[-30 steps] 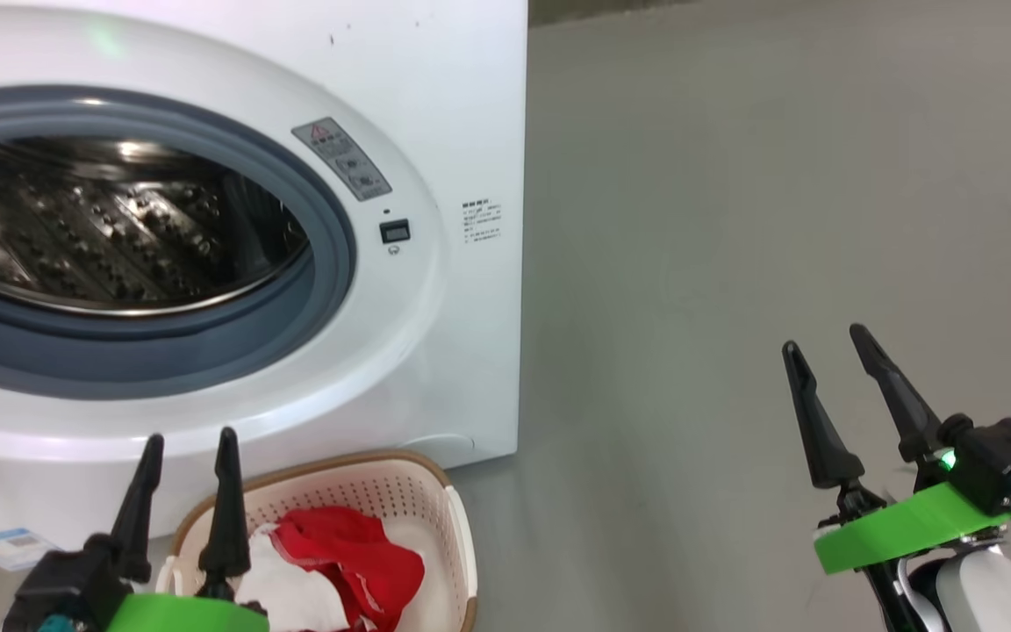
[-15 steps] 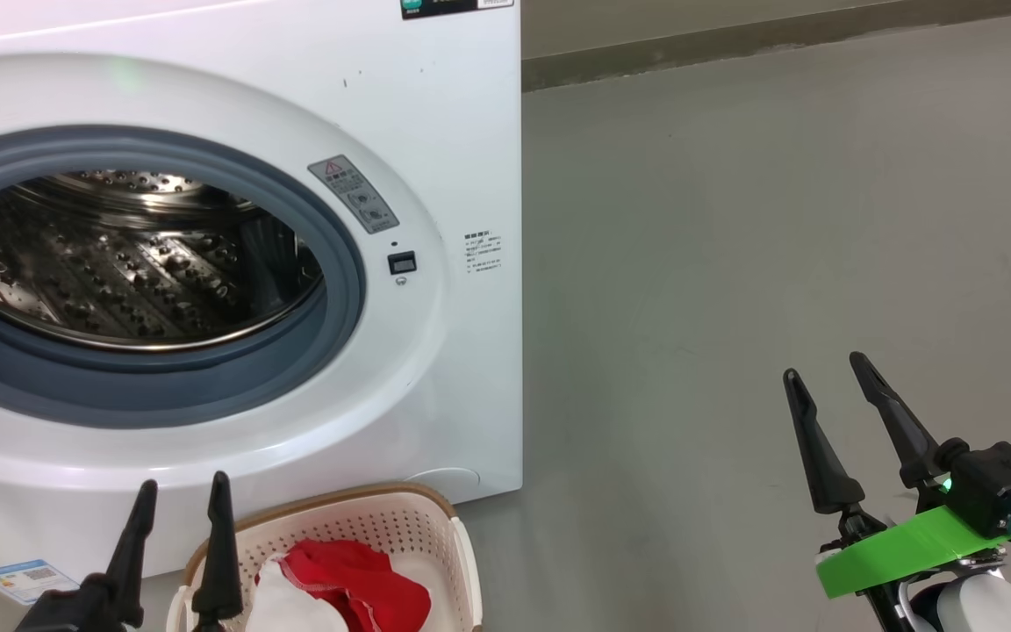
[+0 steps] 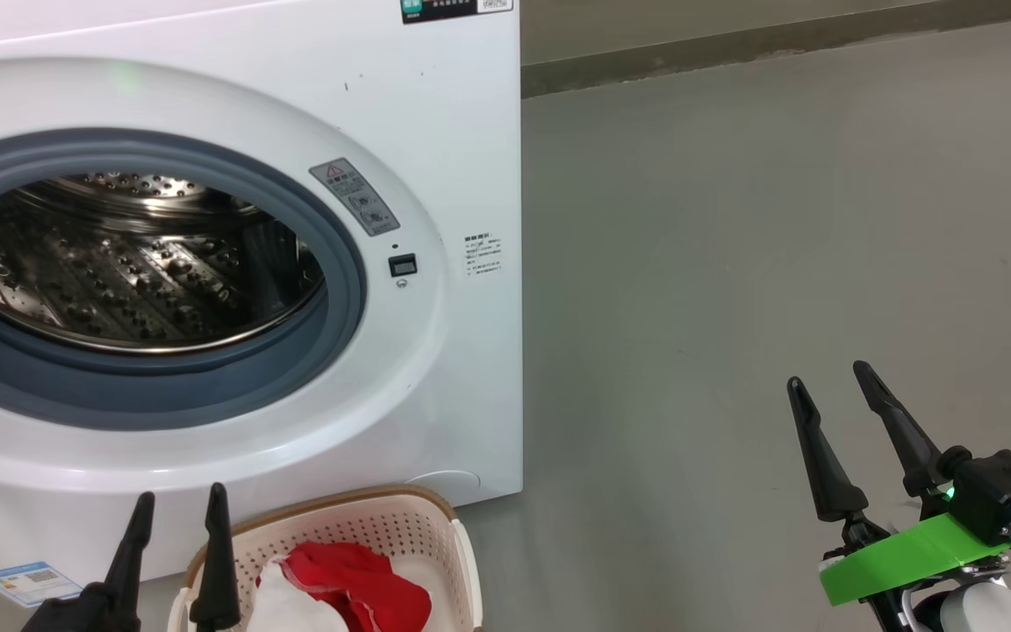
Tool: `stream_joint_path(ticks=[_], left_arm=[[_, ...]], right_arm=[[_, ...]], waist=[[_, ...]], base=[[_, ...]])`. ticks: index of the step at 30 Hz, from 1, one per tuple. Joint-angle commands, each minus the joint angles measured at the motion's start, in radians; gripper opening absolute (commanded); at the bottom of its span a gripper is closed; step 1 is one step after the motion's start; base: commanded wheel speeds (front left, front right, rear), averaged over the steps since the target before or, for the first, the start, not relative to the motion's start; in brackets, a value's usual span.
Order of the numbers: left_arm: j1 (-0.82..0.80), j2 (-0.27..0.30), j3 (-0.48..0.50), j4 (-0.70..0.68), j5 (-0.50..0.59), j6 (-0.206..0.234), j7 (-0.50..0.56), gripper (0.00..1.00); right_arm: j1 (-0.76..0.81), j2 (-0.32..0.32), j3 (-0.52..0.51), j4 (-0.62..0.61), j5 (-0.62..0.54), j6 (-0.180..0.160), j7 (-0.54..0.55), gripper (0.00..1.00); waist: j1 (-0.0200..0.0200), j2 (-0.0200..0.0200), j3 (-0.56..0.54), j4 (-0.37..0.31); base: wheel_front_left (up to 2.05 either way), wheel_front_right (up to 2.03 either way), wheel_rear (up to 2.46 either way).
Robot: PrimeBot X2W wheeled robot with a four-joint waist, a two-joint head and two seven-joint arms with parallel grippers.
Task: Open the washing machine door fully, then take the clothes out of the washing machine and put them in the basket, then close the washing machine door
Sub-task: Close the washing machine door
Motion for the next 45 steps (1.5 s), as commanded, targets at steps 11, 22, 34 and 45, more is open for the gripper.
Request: stream_joint_path(ticks=[11, 22, 34, 45], left_arm=[[-0.02, 0.015, 0.035, -0.019, 0.02, 0.012, -0.012, 1.0], [-0.022, 0.017, 0.034, -0.033, 0.014, -0.001, -0.012, 1.0], [-0.023, 0.017, 0.039, -0.05, 0.023, -0.001, -0.012, 1.0], [-0.026, 0.016, 0.039, -0.056, 0.02, 0.013, -0.012, 1.0]], right_arm=[[-0.008, -0.013, 0.017, -0.022, 0.002, 0.007, -0.006, 1.0], [-0.012, -0.015, 0.018, -0.017, 0.006, 0.007, -0.006, 1.0], [-0.018, -0.015, 0.015, -0.014, 0.008, 0.007, -0.006, 1.0], [-0.019, -0.019, 0.007, -0.013, 0.009, 0.007, -0.006, 1.0]], waist=[[0.0, -0.0001, 0.001, 0.002], [0.0, -0.0001, 0.011, 0.005], [0.0, -0.0001, 0.013, 0.01], [0.0, -0.0001, 0.015, 0.035]], base=[[-1.36, 1.36, 0.0], [-1.75, 1.75, 0.0], [-0.39, 0.39, 0.0], [0.0, 0.0, 0.0]])
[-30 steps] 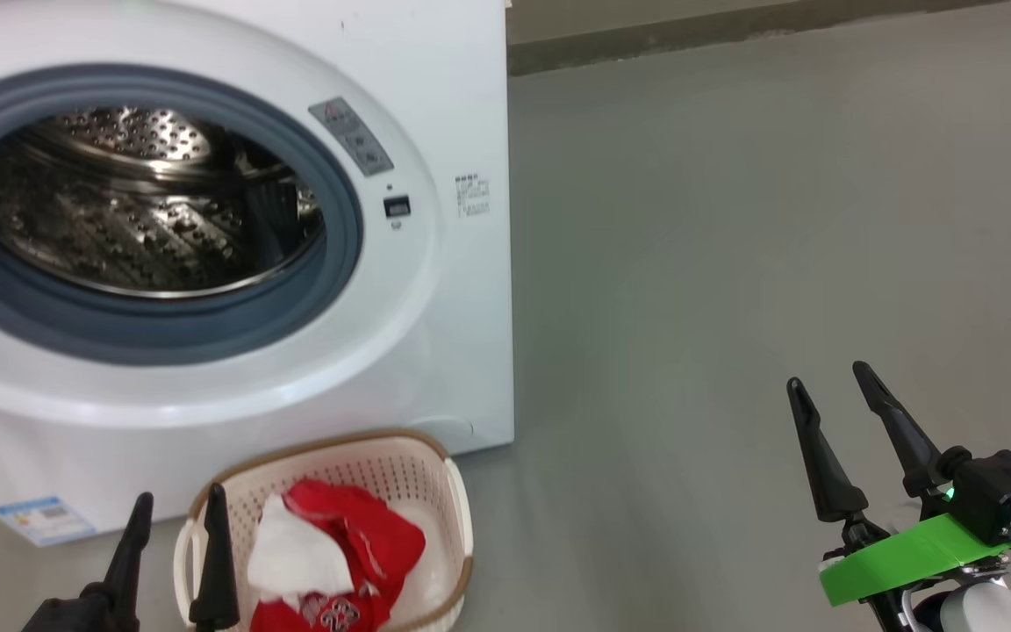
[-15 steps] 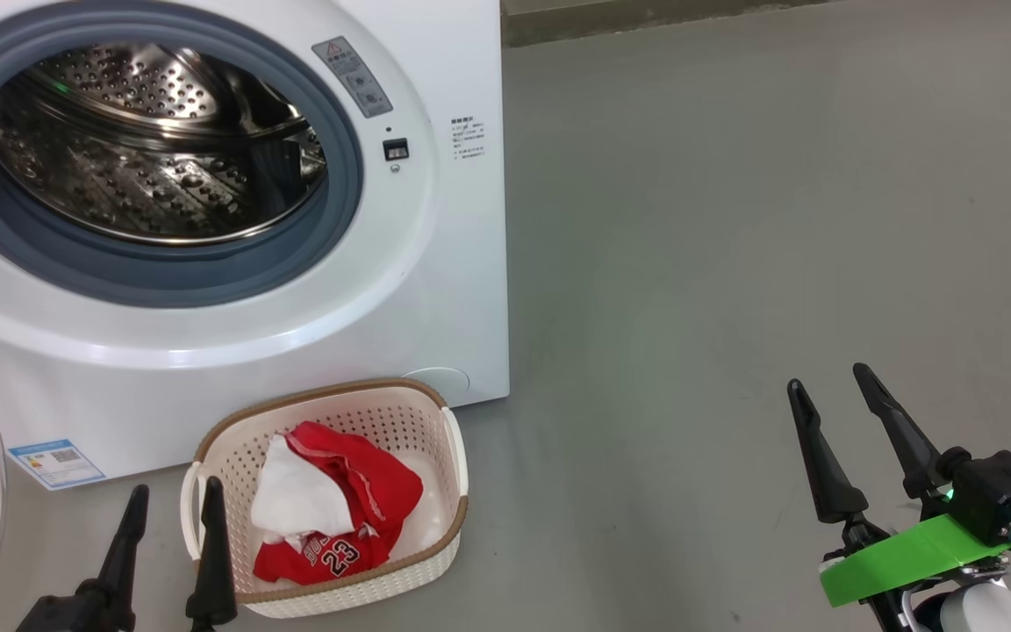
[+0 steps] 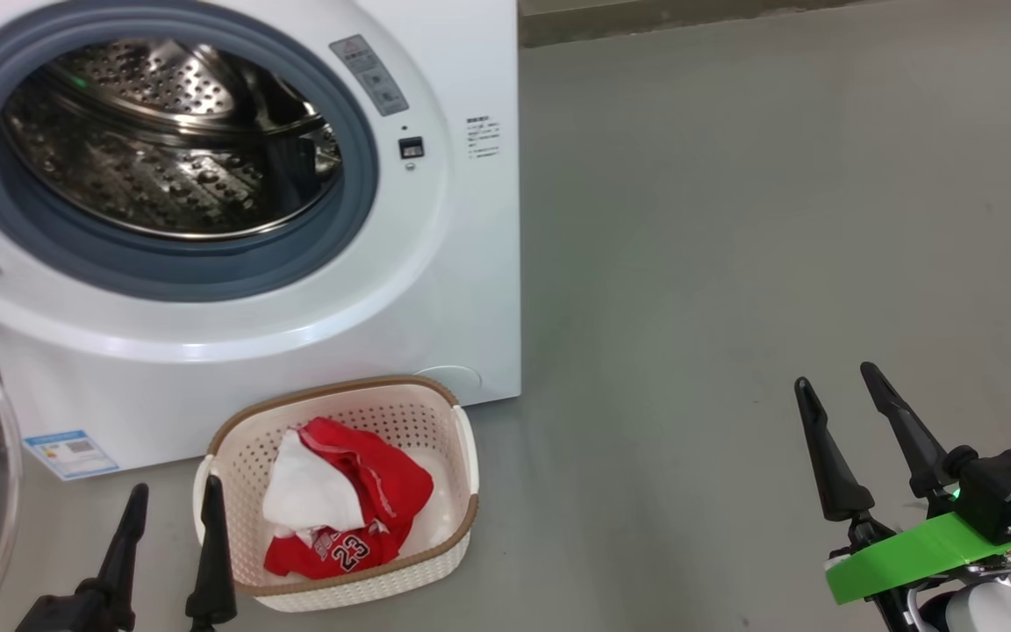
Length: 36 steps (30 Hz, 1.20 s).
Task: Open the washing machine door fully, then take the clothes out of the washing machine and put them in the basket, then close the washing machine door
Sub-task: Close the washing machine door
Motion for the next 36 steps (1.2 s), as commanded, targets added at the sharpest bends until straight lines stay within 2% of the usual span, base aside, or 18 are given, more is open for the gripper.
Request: stream_joint_path(ticks=[1, 18, 36], left_arm=[[-0.026, 0.015, 0.032, -0.031, 0.003, 0.009, -0.012, 1.0], [0.001, 0.016, 0.011, -0.099, 0.002, 0.067, -0.006, 1.0], [0.027, 0.029, -0.01, -0.164, 0.006, 0.091, 0.026, 1.0]], right_arm=[[-0.017, -0.017, 0.012, -0.025, 0.006, 0.007, -0.006, 1.0], [-0.022, -0.024, 0.04, -0.025, 0.012, 0.007, -0.006, 1.0], [-0.034, -0.025, 0.061, -0.034, 0.012, 0.007, -0.006, 1.0]], waist=[[0.0, 0.0, 0.001, 0.018], [0.0, 0.0, -0.012, 0.176], [0.0, 0.0, -0.029, 0.378]], base=[[0.0, 0.0, 0.0], [0.0, 0.0, 0.0], [0.0, 0.0, 0.0]])
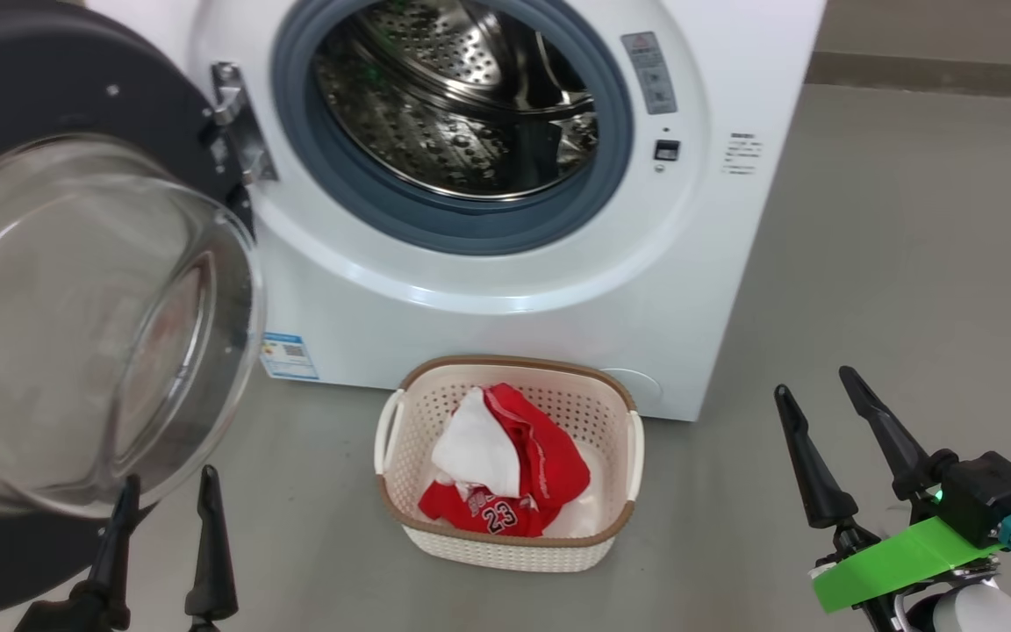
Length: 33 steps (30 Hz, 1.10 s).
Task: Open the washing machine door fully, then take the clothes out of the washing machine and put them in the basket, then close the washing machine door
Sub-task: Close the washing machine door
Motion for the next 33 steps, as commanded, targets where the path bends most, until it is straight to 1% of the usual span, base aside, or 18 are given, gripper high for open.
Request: stream_joint_path(ticks=[1, 7, 14, 20, 30, 31, 32, 33], left_arm=[[-0.015, 0.019, 0.03, -0.033, 0.005, 0.005, -0.002, 1.0], [-0.004, 0.029, 0.027, -0.041, 0.009, 0.01, 0.005, 1.0], [0.011, 0.036, 0.029, -0.05, 0.01, 0.021, 0.009, 1.0], [0.016, 0.037, 0.031, -0.058, 0.01, 0.033, 0.007, 1.0], [0.022, 0.037, 0.029, -0.065, 0.01, 0.044, -0.004, 1.0], [0.022, 0.037, 0.027, -0.064, 0.009, 0.044, -0.004, 0.5], [0.022, 0.038, 0.025, -0.065, 0.009, 0.043, -0.005, 0.04], [0.021, 0.039, 0.024, -0.064, 0.009, 0.043, -0.006, 0.0]], right_arm=[[-0.029, -0.005, 0.021, -0.028, 0.001, 0.007, -0.006, 1.0], [-0.015, 0.001, 0.028, -0.028, -0.001, 0.007, -0.006, 1.0], [-0.012, 0.002, 0.032, -0.027, -0.001, 0.007, -0.006, 1.0], [-0.008, 0.003, 0.035, -0.026, -0.001, 0.007, -0.006, 1.0], [-0.009, -0.004, 0.041, -0.023, 0.005, 0.007, -0.006, 1.0], [-0.009, -0.004, 0.04, -0.022, 0.005, 0.007, -0.006, 1.0], [-0.009, -0.005, 0.04, -0.022, 0.005, 0.007, -0.006, 1.0], [-0.009, -0.005, 0.04, -0.021, 0.005, 0.007, -0.006, 1.0]], waist=[[-0.0001, 0.0, -0.015, 0.046], [-0.0001, 0.0, -0.033, 0.098], [-0.0001, 0.0, -0.039, 0.127], [-0.0001, 0.0, -0.039, 0.134], [-0.0001, 0.0, -0.033, 0.124], [-0.0001, 0.0, -0.032, 0.123], [-0.0001, 0.0, -0.031, 0.121], [-0.0001, 0.0, -0.031, 0.12]], base=[[0.0, 0.0, 0.0], [0.0, 0.0, 0.0], [0.0, 0.0, 0.0], [0.0, 0.0, 0.0], [0.0, 0.0, 0.0], [0.0, 0.0, 0.0], [0.0, 0.0, 0.0], [0.0, 0.0, 0.0]])
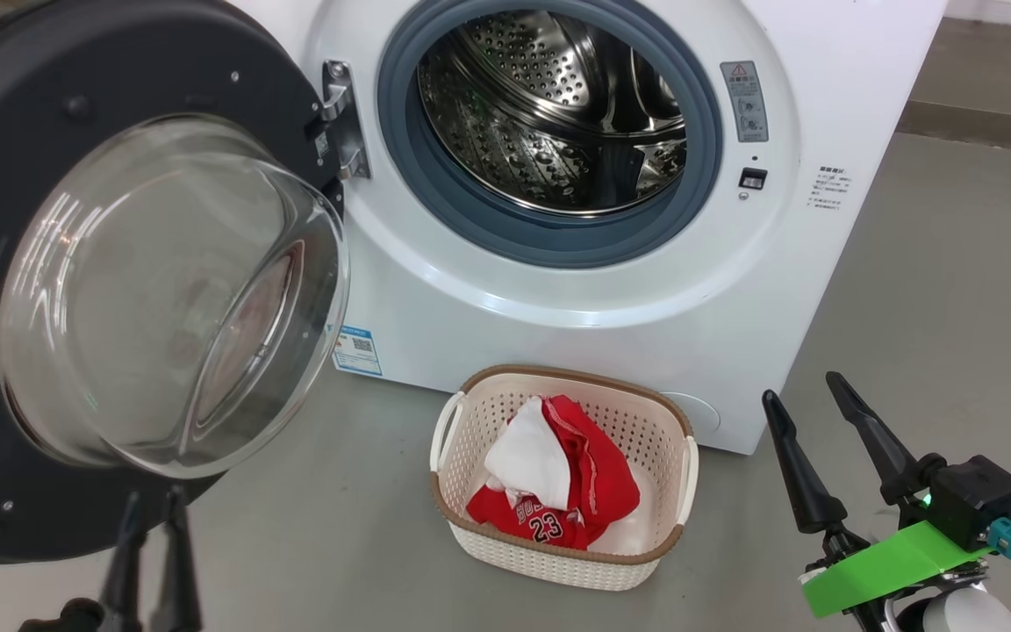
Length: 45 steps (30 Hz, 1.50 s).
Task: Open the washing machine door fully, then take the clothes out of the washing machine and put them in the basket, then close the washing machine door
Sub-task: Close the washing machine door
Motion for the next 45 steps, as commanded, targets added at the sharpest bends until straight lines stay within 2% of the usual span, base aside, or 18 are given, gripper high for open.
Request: stream_joint_path(ticks=[1, 9, 17, 23, 28, 36, 40, 45], left_arm=[[-0.022, 0.017, 0.03, -0.03, 0.005, 0.005, -0.007, 0.0], [-0.14, 0.068, 0.089, -0.075, 0.01, 0.046, -0.012, 0.0], [-0.298, 0.177, 0.179, -0.094, 0.031, 0.099, 0.035, 0.0], [-0.411, 0.244, 0.281, -0.049, -0.036, 0.109, 0.036, 0.0], [-0.512, 0.264, 0.366, 0.057, -0.152, 0.097, 0.026, 0.0], [-0.667, 0.324, 0.45, 0.347, -0.286, 0.086, 0.077, 0.0], [-0.717, 0.349, 0.47, 0.457, -0.33, 0.086, 0.133, 0.0], [-0.796, 0.367, 0.51, 0.623, -0.439, 0.08, 0.286, 0.0]], right_arm=[[-0.01, -0.016, 0.021, -0.023, 0.0, 0.007, -0.006, 1.0], [-0.013, -0.025, 0.018, -0.019, 0.001, 0.007, -0.006, 1.0], [-0.023, -0.034, 0.028, -0.017, 0.001, 0.007, -0.006, 1.0], [-0.022, -0.046, 0.019, -0.02, 0.0, 0.007, -0.006, 1.0], [-0.024, -0.053, 0.016, -0.022, 0.0, 0.007, -0.006, 1.0], [-0.03, -0.055, 0.025, -0.018, 0.002, 0.007, -0.006, 1.0], [-0.033, -0.057, 0.029, -0.016, 0.003, 0.007, -0.006, 1.0], [-0.02, -0.063, 0.029, -0.013, 0.005, 0.007, -0.006, 1.0]], waist=[[0.0001, 0.0, 0.001, 0.0], [0.0001, 0.0, 0.011, -0.003], [0.0001, 0.0, 0.027, -0.026], [0.0001, 0.0, 0.04, -0.04], [0.0001, 0.0, 0.05, -0.045], [0.0001, 0.0, 0.057, -0.049], [0.0001, 0.0, 0.056, -0.052], [0.0001, 0.0, 0.045, -0.056]], base=[[0.0, 0.0, 0.0], [0.0, 0.0, 0.0], [0.0, 0.0, 0.0], [0.0, 0.0, 0.0], [0.0, 0.0, 0.0], [0.0, 0.0, 0.0], [0.0, 0.0, 0.0], [0.0, 0.0, 0.0]])
